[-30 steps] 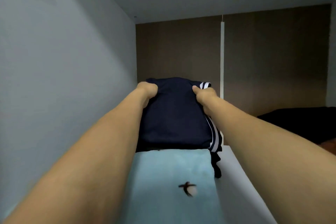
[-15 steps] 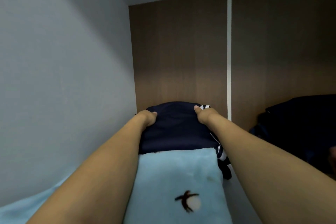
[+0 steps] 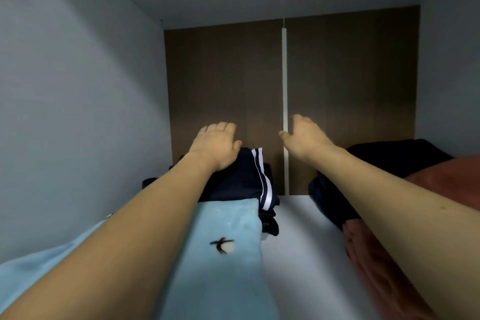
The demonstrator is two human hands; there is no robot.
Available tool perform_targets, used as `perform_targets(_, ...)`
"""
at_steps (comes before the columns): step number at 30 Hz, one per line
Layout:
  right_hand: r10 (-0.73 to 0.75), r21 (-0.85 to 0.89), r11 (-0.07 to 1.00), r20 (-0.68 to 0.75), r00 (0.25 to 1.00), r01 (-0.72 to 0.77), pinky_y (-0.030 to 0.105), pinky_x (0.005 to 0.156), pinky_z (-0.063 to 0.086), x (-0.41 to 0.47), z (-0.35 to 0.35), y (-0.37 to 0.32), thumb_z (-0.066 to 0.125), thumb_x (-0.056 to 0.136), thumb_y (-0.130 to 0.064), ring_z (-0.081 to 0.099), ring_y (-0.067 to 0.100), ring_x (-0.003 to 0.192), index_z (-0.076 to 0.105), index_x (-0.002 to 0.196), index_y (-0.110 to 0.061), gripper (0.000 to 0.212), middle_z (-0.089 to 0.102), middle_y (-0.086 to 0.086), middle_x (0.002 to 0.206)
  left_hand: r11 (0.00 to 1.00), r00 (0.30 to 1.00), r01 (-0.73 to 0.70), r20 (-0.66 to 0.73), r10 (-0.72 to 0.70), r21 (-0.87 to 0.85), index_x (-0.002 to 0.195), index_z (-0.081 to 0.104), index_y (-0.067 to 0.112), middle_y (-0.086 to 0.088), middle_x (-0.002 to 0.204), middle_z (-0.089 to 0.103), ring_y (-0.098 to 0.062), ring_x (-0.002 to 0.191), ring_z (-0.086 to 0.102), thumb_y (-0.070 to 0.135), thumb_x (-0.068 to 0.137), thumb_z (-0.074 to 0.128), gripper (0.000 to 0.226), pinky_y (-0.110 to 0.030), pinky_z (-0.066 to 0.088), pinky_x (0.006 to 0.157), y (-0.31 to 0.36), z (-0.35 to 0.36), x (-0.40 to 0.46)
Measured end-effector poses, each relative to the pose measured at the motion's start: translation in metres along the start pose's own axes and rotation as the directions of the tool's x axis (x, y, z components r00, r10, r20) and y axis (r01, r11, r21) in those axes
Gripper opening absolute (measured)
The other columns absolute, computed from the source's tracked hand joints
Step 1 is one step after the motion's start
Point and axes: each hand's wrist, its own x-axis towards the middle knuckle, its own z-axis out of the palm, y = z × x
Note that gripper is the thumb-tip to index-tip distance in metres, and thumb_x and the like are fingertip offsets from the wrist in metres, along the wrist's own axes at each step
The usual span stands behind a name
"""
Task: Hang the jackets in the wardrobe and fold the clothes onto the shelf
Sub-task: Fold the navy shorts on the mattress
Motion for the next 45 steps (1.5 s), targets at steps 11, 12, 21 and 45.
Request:
perform_targets(11, -0.049, -0.335, 0.942, -0.109, 0.993, 0.009, 0.038, 0.11, 0.031, -0.145, -0.127, 0.029, 0.052, 0.098, -0.034, 0.037, 0.032, 0.137, 0.033, 0.147, -0.008, 0.059, 0.039, 0.014, 0.15, 0.937, 0.923, -0.298, -0.305, 0.234, -0.183, 0.147, 0.036, 0.011, -0.008, 0.151, 0.038, -0.027, 0.139, 0.035, 0.034, 0.103, 0.04, 0.05, -0.046, 0.015, 0.121, 0.113, -0.055, -0.057)
perform_targets(12, -0.04, -0.363, 0.932, -0.129, 0.991, -0.009, 0.038, 0.11, 0.031, -0.163, -0.139, 0.031, 0.053, 0.097, -0.032, 0.038, 0.032, 0.135, 0.035, 0.146, -0.007, 0.058, 0.041, 0.014, 0.148, 0.922, 0.904, -0.339, -0.336, 0.265, -0.186, 0.147, 0.036, 0.011, -0.008, 0.151, 0.038, -0.026, 0.139, 0.035, 0.034, 0.102, 0.041, 0.05, -0.046, 0.015, 0.121, 0.125, -0.061, -0.063)
perform_targets(21, 0.163, -0.499, 0.824, -0.243, 0.956, -0.267, 0.034, 0.115, 0.024, -0.319, -0.268, 0.032, 0.051, 0.096, -0.028, 0.031, 0.027, 0.141, 0.03, 0.15, -0.007, 0.062, 0.033, 0.011, 0.154, 0.755, 0.796, -0.56, -0.474, 0.377, -0.341, 0.144, 0.04, 0.009, -0.009, 0.15, 0.042, -0.026, 0.138, 0.037, 0.031, 0.099, 0.047, 0.05, -0.046, 0.02, 0.12, 0.244, -0.14, -0.147)
perform_targets(45, 0.202, -0.626, 0.339, -0.681, 0.704, -0.702, 0.031, 0.114, 0.022, -0.818, -0.661, 0.001, 0.05, 0.098, -0.026, 0.03, 0.024, 0.141, 0.032, 0.149, -0.008, 0.057, 0.035, 0.007, 0.154, 0.046, 0.456, -0.881, -0.818, 0.35, -0.472, 0.152, 0.029, 0.006, -0.01, 0.16, 0.027, -0.028, 0.15, 0.018, 0.026, 0.102, 0.043, 0.056, -0.041, 0.002, 0.124, 0.637, -0.451, -0.515)
